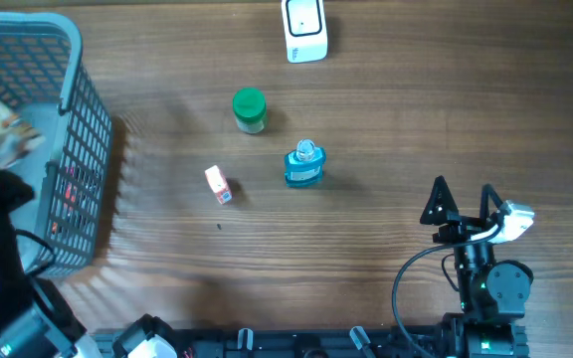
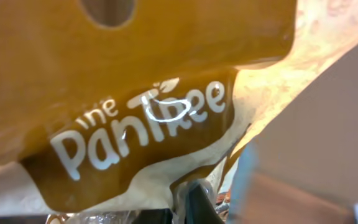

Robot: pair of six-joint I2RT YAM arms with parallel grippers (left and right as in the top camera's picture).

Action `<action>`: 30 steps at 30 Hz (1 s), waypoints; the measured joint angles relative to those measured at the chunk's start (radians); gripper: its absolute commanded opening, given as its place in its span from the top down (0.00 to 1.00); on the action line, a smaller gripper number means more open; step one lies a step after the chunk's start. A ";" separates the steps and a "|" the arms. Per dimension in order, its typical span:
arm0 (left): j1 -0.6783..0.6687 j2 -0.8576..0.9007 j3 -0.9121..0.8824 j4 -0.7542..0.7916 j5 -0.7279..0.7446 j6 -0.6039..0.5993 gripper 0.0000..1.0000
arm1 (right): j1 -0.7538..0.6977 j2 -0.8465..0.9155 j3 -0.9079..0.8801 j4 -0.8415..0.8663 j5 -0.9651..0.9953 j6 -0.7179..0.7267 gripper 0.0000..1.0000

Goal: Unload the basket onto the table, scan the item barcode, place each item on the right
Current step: 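Grasp the brown Pantree snack bag in the basket with left gripper, then carry the Pantree bag toward the scanner and release it on table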

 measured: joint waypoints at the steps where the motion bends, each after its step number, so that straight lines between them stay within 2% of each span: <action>1: -0.017 0.003 0.000 0.000 0.076 -0.035 0.96 | 0.000 0.000 0.000 0.000 0.000 0.000 0.00; 4: -0.138 0.048 0.000 -0.020 0.270 -0.110 0.96 | 0.000 0.000 0.000 0.000 0.000 0.000 0.00; 8: -0.389 0.110 0.000 -0.064 0.310 -0.137 0.96 | 0.000 0.000 0.000 0.000 0.000 0.000 0.00; 11: -0.594 0.141 0.000 -0.098 0.220 -0.134 0.96 | 0.000 0.000 0.000 0.000 0.000 0.000 0.00; 12: -0.701 0.167 0.000 -0.122 0.150 -0.127 0.96 | 0.000 0.000 0.000 0.000 0.000 0.000 0.00; 16: -0.925 0.277 0.000 -0.204 -0.077 -0.120 0.96 | 0.000 0.000 0.000 0.000 0.000 0.000 0.00; 18: -0.966 0.337 0.000 -0.229 -0.195 -0.120 0.96 | 0.000 0.000 0.000 0.000 0.000 0.000 0.00; 22: -0.953 0.386 0.000 -0.229 -0.370 -0.120 0.96 | 0.000 0.000 0.000 0.000 0.000 0.000 0.00; 27: -0.946 0.465 0.000 -0.102 -0.586 -0.114 0.96 | 0.000 0.000 0.000 0.000 0.000 0.000 0.00; 30: -0.934 0.586 0.000 -0.021 -0.668 -0.113 0.96 | 0.000 0.000 0.000 0.000 0.000 0.000 0.00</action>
